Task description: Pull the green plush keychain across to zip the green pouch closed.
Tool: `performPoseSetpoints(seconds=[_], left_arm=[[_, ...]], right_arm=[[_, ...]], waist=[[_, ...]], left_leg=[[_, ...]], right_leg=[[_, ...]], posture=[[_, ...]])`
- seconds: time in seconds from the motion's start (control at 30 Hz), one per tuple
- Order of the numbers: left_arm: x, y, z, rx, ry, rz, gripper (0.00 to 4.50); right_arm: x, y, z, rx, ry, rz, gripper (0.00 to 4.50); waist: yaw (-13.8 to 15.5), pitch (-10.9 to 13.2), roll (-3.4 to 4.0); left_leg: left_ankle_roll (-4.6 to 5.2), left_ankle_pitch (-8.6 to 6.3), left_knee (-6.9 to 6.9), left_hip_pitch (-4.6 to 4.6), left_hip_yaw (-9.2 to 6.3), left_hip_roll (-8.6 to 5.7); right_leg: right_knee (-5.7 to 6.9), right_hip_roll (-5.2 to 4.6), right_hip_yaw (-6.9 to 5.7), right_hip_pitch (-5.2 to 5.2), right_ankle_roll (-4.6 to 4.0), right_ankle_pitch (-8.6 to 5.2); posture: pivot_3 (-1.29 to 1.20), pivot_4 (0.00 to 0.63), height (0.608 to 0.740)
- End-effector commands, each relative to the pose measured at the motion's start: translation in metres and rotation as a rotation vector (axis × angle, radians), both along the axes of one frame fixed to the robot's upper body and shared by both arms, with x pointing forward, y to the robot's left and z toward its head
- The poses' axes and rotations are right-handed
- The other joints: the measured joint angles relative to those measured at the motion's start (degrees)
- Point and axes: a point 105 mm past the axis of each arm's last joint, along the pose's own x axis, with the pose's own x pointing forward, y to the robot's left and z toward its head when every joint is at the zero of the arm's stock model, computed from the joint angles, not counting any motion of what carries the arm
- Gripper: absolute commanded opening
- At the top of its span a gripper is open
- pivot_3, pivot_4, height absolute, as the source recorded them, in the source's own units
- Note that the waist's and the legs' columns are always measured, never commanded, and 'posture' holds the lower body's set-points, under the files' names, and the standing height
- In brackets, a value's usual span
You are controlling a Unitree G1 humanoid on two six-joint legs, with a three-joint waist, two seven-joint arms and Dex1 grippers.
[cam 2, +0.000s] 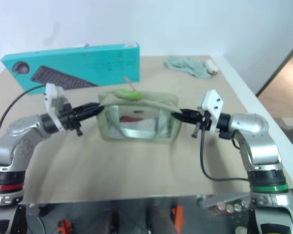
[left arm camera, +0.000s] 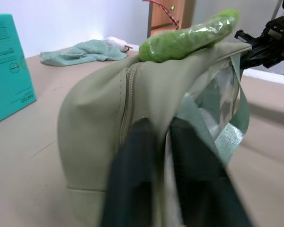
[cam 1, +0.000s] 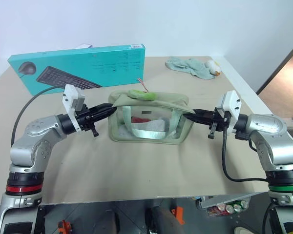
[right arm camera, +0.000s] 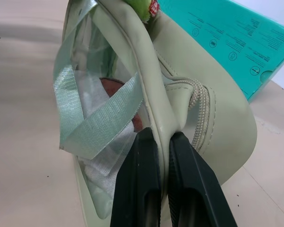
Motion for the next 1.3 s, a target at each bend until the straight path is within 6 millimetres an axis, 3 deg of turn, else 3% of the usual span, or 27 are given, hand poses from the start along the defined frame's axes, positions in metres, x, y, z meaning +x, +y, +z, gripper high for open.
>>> performPoseSetpoints(seconds=[0.03, 0.2, 0.33, 0.43, 0.6, 0.73, 0.83, 1.2, 1.3], left_arm=[[-0.004, -0.007, 0.008, 0.011, -0.048, -0.022, 0.0], [-0.006, -0.01, 0.006, 0.012, -0.041, -0.038, 0.0], [-0.007, -0.012, 0.004, 0.019, -0.035, -0.053, 0.0], [-0.007, -0.013, 0.004, 0.02, -0.034, -0.056, 0.0], [-0.008, -0.017, 0.004, 0.016, -0.034, -0.065, 0.0], [-0.01, -0.02, 0.004, 0.008, -0.038, -0.069, 0.0], [-0.011, -0.021, 0.004, 0.008, -0.039, -0.068, 0.0], [-0.013, -0.021, 0.002, 0.009, -0.038, -0.061, 0.0], [-0.013, -0.021, 0.001, 0.009, -0.038, -0.061, 0.0]], right_arm=[[-0.006, -0.002, 0.017, 0.028, -0.041, -0.01, 1.01], [-0.015, -0.015, 0.025, 0.007, -0.055, -0.071, 2.79], [-0.025, -0.028, 0.049, -0.007, -0.084, -0.124, 4.08], [-0.03, -0.022, 0.073, -0.009, -0.159, -0.123, 4.08], [-0.027, 0.024, 0.097, 0.043, -0.255, -0.014, 4.08], [-0.015, 0.053, 0.093, 0.071, -0.247, 0.047, 4.08], [-0.009, 0.063, 0.084, 0.069, -0.22, 0.087, 4.08], [0.002, 0.073, 0.062, 0.054, -0.136, 0.144, 4.08], [0.004, 0.072, 0.059, 0.061, -0.121, 0.144, 3.31]], waist=[[0.02, 0.0, 0.0], [0.12, 0.0, 0.0], [0.11, 0.0, 0.0], [0.09, 0.0, 0.0], [-0.12, 0.01, 0.0], [-0.02, 0.0, -0.01], [0.12, 0.0, -0.01], [0.1, 0.0, -0.01], [0.1, 0.0, -0.01]], left_leg=[[0.0, 0.0, 0.0, 0.0, -0.01, 0.0], [0.0, 0.0, -0.01, -0.02, -0.01, -0.04], [0.0, 0.0, -0.01, -0.03, 0.0, -0.16], [0.0, 0.0, -0.01, -0.01, 0.0, -0.16], [0.0, 0.0, -0.02, 0.12, -0.06, -0.08], [0.0, 0.0, -0.08, 0.14, -0.07, 0.0], [0.0, 0.0, -0.08, 0.02, -0.06, -0.08], [0.15, -0.09, -0.08, -0.16, -0.09, -0.19], [0.14, -0.09, -0.08, -0.14, -0.1, -0.19]], right_leg=[[0.0, 0.0, -0.01, 0.0, 0.0, 0.0], [-0.01, -0.04, -0.01, 0.0, 0.01, -0.01], [-0.01, -0.16, 0.0, 0.02, 0.08, -0.04], [-0.02, -0.16, 0.01, 0.03, 0.1, -0.03], [-0.01, -0.01, 0.04, 0.08, 0.08, -0.01], [-0.01, 0.04, 0.0, 0.09, 0.02, -0.04], [-0.03, -0.05, 0.01, 0.05, 0.03, -0.06], [-0.29, -0.19, -0.02, 0.04, 0.18, -0.06], [-0.28, -0.18, -0.03, 0.05, 0.16, -0.04]], posture=[[0.0, 0.15, 0.74], [0.0, 0.15, 0.74], [0.0, 0.15, 0.74], [0.0, 0.15, 0.74], [0.0, 0.15, 0.74], [0.0, 0.15, 0.74], [0.0, 0.15, 0.74], [0.0, 0.15, 0.74], [0.0, 0.15, 0.74]])
